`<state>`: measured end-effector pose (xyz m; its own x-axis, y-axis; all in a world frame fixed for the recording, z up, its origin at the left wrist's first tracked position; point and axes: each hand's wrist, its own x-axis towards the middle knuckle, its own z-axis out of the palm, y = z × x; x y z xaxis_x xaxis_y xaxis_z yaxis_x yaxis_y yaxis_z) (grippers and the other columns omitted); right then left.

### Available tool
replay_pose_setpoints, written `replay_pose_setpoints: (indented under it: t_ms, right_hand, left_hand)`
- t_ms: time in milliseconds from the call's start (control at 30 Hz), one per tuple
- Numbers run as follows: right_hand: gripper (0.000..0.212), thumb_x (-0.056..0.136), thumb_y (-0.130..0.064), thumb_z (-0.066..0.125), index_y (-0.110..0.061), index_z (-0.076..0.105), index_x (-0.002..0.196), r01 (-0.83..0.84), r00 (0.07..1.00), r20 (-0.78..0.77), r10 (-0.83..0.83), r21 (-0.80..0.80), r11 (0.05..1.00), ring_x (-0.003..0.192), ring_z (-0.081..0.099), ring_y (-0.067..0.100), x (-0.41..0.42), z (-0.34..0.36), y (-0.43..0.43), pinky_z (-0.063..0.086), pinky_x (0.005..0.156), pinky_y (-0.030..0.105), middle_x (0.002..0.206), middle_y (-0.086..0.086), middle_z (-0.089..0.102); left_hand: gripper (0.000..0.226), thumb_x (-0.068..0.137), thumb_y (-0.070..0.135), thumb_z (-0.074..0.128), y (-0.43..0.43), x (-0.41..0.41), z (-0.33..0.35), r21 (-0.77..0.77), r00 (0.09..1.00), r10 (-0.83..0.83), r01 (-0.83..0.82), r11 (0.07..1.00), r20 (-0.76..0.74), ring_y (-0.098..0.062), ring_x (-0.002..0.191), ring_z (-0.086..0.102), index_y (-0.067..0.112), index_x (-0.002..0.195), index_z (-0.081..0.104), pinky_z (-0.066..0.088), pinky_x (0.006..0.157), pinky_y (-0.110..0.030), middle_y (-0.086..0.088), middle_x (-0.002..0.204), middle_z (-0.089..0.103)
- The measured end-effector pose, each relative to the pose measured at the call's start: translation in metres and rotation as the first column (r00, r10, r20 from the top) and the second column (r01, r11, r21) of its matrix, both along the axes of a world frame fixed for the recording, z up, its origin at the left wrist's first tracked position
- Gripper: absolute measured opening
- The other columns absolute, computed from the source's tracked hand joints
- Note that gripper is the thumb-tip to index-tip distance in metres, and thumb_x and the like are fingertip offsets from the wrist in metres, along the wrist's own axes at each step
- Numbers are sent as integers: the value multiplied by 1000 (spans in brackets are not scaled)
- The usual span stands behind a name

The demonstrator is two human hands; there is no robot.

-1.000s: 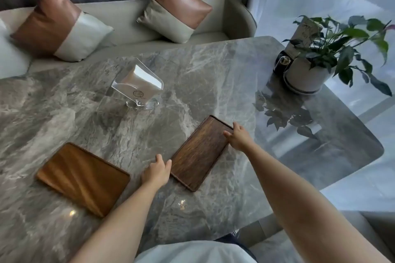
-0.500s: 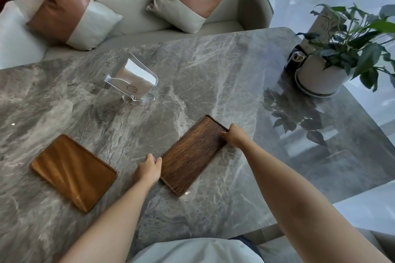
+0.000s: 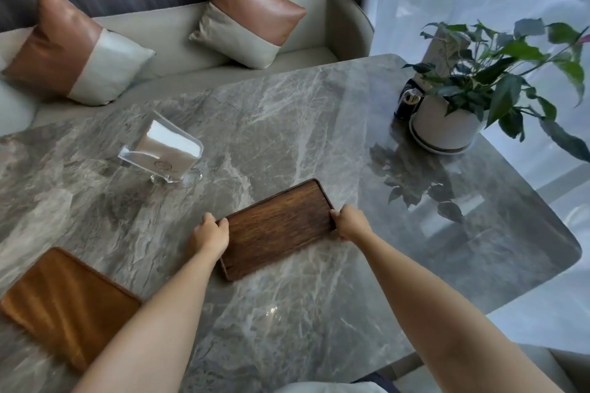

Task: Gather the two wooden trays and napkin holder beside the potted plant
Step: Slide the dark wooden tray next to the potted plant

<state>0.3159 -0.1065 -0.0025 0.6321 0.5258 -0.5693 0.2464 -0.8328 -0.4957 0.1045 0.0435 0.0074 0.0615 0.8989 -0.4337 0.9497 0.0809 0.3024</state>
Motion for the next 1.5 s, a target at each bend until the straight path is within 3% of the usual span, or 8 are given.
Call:
replay_pose_setpoints:
  t_ms: [67,167,300,400,700,867,1233,1500]
  right_hand:
    - [33,99,-33,35,-6,43,81,68,998,6,-68,41,997,86,64,36,11,3,-10,51,83,42,93,25,64]
    - [29,99,-31,35,-7,44,85,148,989,6,-149,85,985,87,64,38,28,6,-24,50,78,41,96,26,66]
    - [26,100,-28,36,-8,42,86,242,969,-80,-233,154,958,52,52,24,52,8,-42,43,45,30,73,13,57]
    - [24,100,-24,37,-11,38,81,311,941,-200,-272,195,930,43,47,18,66,11,-56,40,37,24,57,7,48]
    - [29,100,-20,41,-9,46,74,425,873,-320,-368,128,896,43,48,15,104,13,-83,42,35,19,55,6,51]
    - [29,99,-17,45,-8,46,71,553,781,-410,-472,100,827,28,49,8,121,7,-87,46,32,19,55,8,53]
    - [36,97,-19,49,-6,48,63,612,737,-403,-543,56,789,25,51,7,160,-6,-92,44,31,17,52,10,56]
    - [37,98,-18,48,-2,47,64,648,682,-468,-562,31,761,26,54,11,177,-8,-82,48,32,20,55,14,56]
  left_hand:
    - [37,96,34,39,9,28,8,11,997,-34,33,999,65,-38,119,50,8,122,46,39,98,-43,-22,130,50]
    - [42,94,34,44,18,73,21,24,980,-94,91,996,173,-37,126,44,9,128,45,34,105,-41,-20,138,43]
    - [49,93,36,43,26,133,36,-2,961,-168,173,985,218,-35,130,41,14,137,40,33,108,-40,-16,145,36]
    - [53,92,36,44,27,173,38,-15,945,-241,250,968,223,-35,132,38,18,142,37,30,113,-45,-14,148,32]
    - [69,84,31,58,21,270,22,-98,913,-300,338,936,276,-34,134,38,15,145,33,33,112,-44,-13,149,33]
    - [68,85,22,56,19,322,9,-102,872,-399,441,892,284,-32,138,33,15,147,29,30,114,-45,-12,152,32]
    - [57,84,14,53,11,413,-8,19,746,-586,613,790,318,-36,127,47,13,139,45,40,108,-44,-18,140,49]
    - [36,84,12,45,12,443,-15,122,686,-700,691,712,198,-40,116,53,3,116,59,44,101,-45,-23,126,56]
